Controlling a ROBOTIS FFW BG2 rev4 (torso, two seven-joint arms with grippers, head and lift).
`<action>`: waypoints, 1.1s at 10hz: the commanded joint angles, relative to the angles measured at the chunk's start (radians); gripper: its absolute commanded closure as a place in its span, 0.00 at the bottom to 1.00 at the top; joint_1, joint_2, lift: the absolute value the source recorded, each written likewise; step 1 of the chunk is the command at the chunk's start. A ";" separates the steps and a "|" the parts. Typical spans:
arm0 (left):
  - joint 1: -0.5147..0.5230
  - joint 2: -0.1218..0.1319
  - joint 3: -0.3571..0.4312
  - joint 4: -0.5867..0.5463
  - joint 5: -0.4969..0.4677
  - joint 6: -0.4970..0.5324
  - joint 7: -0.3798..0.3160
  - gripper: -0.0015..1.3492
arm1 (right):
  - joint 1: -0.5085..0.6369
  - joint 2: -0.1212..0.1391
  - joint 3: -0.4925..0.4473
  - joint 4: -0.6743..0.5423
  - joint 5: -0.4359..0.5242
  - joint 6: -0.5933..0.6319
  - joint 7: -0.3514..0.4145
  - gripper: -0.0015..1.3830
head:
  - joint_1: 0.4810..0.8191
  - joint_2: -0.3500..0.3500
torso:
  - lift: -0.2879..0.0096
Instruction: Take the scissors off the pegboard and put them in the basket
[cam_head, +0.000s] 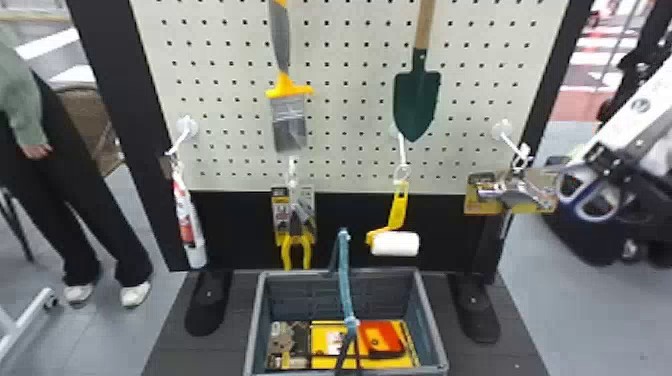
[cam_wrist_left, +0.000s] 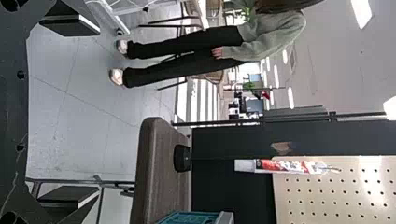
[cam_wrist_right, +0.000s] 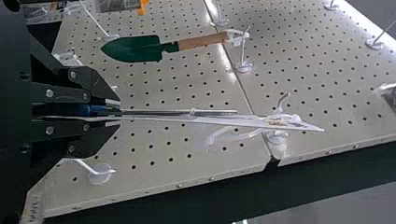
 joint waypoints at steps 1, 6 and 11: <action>-0.005 0.006 -0.007 0.004 0.001 0.000 0.000 0.08 | 0.042 0.052 0.001 0.030 -0.040 -0.017 -0.013 0.84 | 0.20 0.50 | 0.63; -0.009 0.018 -0.025 0.007 0.019 0.002 0.000 0.08 | 0.169 0.142 0.110 0.194 -0.216 -0.264 -0.101 0.84 | 0.20 0.50 | 0.63; -0.015 0.018 -0.030 0.009 0.022 0.003 0.000 0.08 | 0.220 0.142 0.241 0.277 -0.287 -0.398 -0.208 0.84 | 0.20 0.50 | 0.63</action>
